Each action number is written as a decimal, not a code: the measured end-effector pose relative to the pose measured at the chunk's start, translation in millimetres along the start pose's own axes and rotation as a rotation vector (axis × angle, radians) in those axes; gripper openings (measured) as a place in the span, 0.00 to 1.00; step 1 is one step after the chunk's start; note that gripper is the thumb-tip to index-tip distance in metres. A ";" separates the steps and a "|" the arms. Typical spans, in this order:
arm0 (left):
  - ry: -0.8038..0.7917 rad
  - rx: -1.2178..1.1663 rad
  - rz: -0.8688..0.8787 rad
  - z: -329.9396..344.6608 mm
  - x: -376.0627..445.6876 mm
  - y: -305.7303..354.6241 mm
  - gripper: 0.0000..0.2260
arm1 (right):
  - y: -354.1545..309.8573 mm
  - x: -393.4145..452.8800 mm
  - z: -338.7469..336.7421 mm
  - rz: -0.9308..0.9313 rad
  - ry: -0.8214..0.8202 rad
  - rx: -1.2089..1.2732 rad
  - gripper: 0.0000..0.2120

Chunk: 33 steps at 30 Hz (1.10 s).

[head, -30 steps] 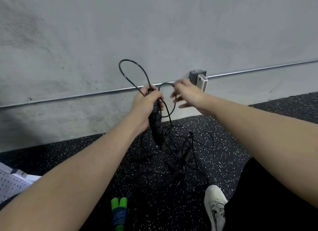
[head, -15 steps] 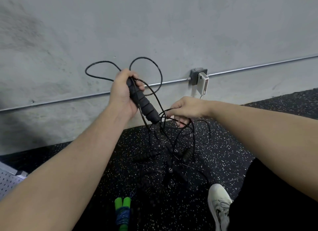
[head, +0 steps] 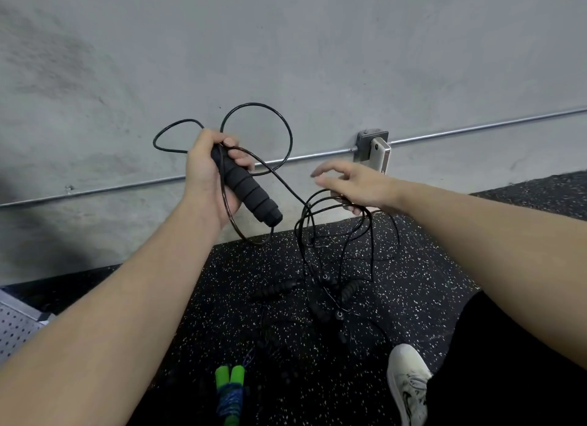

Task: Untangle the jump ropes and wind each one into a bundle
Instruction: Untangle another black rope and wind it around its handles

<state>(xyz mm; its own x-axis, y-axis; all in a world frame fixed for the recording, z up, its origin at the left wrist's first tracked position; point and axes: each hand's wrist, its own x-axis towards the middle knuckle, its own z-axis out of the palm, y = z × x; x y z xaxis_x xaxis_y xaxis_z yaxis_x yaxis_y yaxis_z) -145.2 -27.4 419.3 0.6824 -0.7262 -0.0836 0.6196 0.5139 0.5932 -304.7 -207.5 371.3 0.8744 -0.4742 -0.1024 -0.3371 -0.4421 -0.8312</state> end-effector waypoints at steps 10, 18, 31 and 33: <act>-0.029 -0.063 -0.027 4.0 -0.6 3.9 0.10 | -8.7 -3.4 13.8 -0.090 -0.085 -0.303 0.11; -0.005 -0.053 -0.011 8.2 1.2 0.2 0.07 | -18.1 7.9 38.8 -0.188 -0.002 -0.381 0.08; -0.130 1.215 0.138 -40.1 -0.2 -59.4 0.11 | -36.7 12.1 17.5 -0.126 0.320 -0.026 0.10; -0.125 1.197 0.105 -42.0 -2.4 -72.6 0.09 | -40.3 12.9 18.8 -0.133 0.314 0.083 0.07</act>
<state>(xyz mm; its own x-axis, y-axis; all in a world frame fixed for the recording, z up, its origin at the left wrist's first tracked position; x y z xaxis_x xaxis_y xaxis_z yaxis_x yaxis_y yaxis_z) -175.5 -43.9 342.8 0.6243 -0.7797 0.0481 -0.2332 -0.1273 0.9641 -273.3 -181.4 393.1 0.7543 -0.6336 0.1719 -0.1869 -0.4583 -0.8689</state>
